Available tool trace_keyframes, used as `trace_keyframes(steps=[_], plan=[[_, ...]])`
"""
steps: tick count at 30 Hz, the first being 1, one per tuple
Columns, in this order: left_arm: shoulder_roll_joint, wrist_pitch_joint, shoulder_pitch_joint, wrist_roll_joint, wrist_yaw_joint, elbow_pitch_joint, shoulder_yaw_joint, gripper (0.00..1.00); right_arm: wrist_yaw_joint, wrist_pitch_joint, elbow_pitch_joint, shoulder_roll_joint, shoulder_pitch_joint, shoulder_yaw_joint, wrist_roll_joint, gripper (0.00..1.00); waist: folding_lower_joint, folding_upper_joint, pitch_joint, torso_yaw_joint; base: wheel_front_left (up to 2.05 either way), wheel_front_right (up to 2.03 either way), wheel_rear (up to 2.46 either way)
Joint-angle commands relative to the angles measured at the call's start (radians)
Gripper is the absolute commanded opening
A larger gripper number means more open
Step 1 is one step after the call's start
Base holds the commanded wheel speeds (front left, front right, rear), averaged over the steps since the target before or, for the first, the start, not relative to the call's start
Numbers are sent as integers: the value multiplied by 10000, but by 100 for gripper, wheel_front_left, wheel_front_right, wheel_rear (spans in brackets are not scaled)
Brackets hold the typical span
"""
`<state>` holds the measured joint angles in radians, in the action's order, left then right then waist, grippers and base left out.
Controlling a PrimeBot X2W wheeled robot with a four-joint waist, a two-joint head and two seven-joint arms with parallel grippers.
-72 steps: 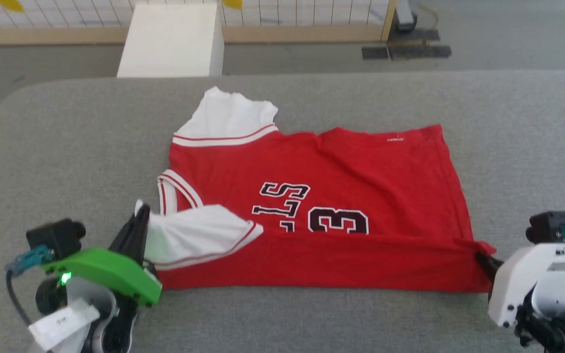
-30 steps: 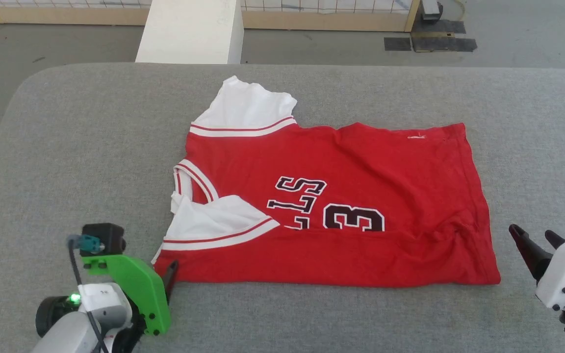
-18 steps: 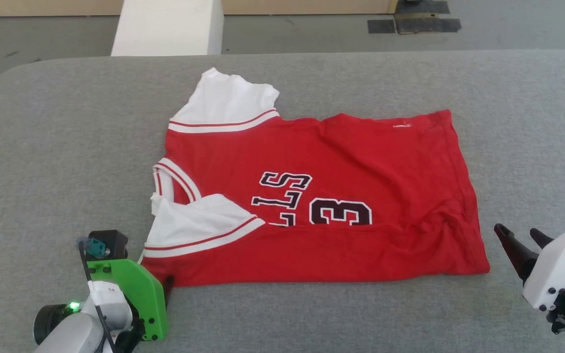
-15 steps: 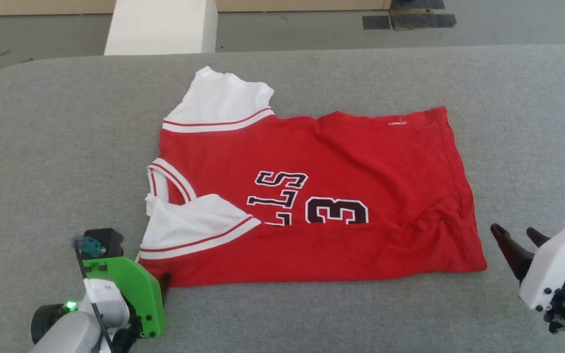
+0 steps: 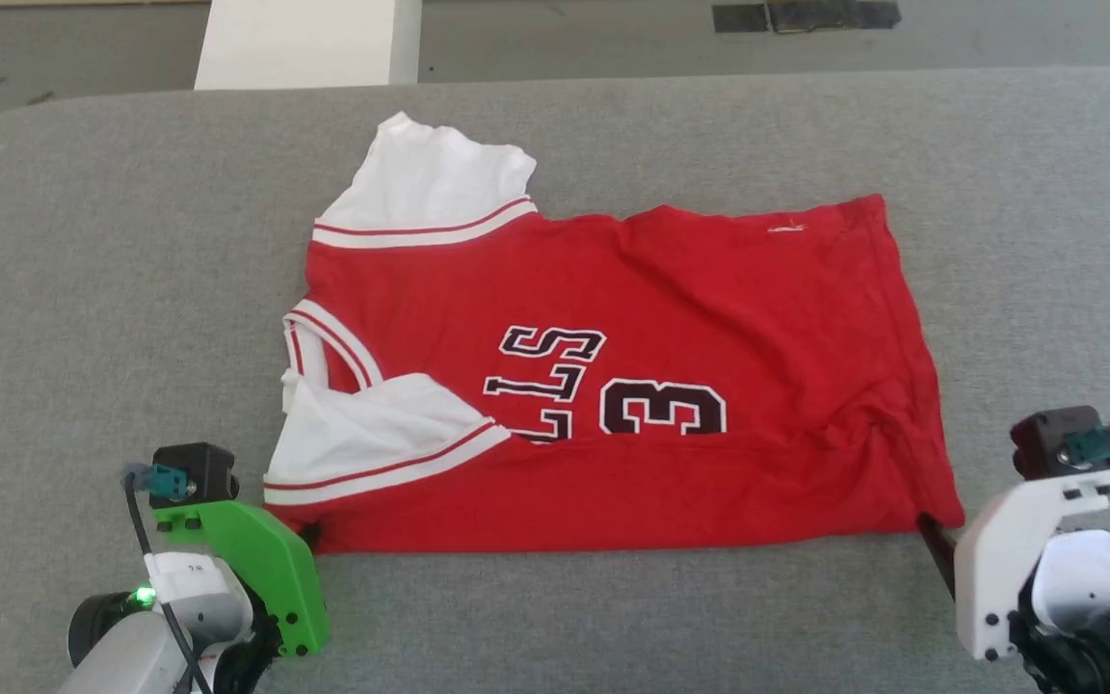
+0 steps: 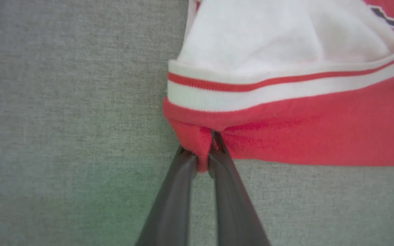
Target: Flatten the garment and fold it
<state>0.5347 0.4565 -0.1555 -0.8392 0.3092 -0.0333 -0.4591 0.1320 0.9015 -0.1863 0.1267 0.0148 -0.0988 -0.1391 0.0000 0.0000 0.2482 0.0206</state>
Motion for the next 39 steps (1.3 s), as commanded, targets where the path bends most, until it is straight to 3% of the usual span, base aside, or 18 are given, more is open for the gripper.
trace_keyframes(steps=[1,14,15,16,17,23,26,30,33,38,39], plan=[[-46,46,202,-5,26,-63,-97,0,-13,-130,170,13,270,87,222,100,0,0,132,133,0,0,0],[-50,-105,45,59,17,407,-92,0,-13,-233,1628,10,897,617,819,100,0,0,542,447,0,0,0],[-36,-138,60,66,36,468,-71,0,-13,-213,1660,12,915,652,741,42,0,0,526,455,0,0,0],[-22,-160,78,63,56,529,-45,0,-13,-198,1661,13,934,649,659,7,0,0,496,463,0,0,0],[-14,-185,96,45,70,598,-11,0,-13,-129,1638,31,936,649,595,0,0,0,457,471,0,0,0],[64,-345,261,-86,226,1080,277,0,-13,-163,1127,164,1042,196,95,0,0,0,8,461,0,0,0],[495,-216,800,-74,730,1882,568,0,-13,138,542,479,698,-501,-162,0,0,0,-780,486,0,0,0],[582,53,1350,-240,952,2296,501,0,-13,431,464,537,179,-711,-265,0,0,0,-1005,502,0,0,0],[491,95,1736,-381,1042,2335,424,0,-13,619,593,439,-241,-753,-289,0,0,0,-1043,516,0,0,0],[-7,94,1916,-763,789,1690,177,0,-13,634,1240,234,-643,-688,-207,0,0,0,-1055,522,0,0,0],[-52,113,1896,-787,742,1548,131,22,-13,558,1343,213,-641,-677,-187,0,0,0,-1067,515,0,0,0]])
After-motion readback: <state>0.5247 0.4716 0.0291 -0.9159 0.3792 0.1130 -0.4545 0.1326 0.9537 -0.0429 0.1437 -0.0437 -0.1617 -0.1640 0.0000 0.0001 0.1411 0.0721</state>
